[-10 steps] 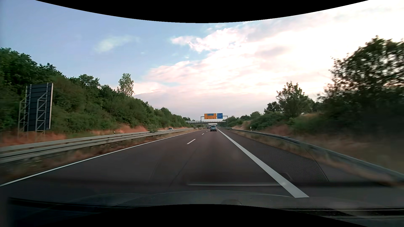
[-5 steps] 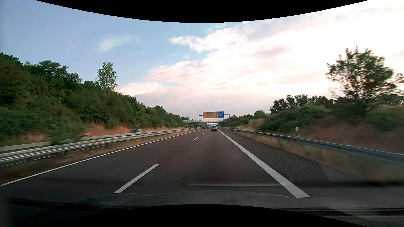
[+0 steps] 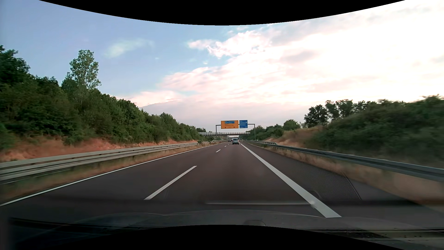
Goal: Follow the waypoints while adhering to traffic rules and regulations
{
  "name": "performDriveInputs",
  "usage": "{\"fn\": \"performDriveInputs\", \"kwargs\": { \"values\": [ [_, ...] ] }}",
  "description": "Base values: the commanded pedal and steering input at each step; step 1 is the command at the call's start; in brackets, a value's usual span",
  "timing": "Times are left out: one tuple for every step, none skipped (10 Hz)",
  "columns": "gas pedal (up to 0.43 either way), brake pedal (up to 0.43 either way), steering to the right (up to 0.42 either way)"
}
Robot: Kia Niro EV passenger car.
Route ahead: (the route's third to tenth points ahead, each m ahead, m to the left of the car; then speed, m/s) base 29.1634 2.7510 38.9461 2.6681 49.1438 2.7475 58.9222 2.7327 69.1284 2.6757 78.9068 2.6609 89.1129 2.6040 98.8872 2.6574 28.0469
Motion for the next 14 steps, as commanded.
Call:
{"fn": "performDriveInputs", "kwargs": {
  "values": [
    [0.169,0.000,-0.003],
    [0.169,0.000,-0.003],
    [0.169,0.000,-0.003],
    [0.169,0.000,-0.003],
    [0.169,0.000,-0.003],
    [0.169,0.000,-0.003],
    [0.169,0.000,-0.003],
    [0.169,0.000,-0.003],
    [0.169,0.000,-0.003],
    [0.169,0.000,-0.003],
    [0.169,0.000,-0.003],
    [0.169,0.000,-0.003],
    [0.169,0.000,-0.004],
    [0.169,0.000,-0.003]
  ]
}}
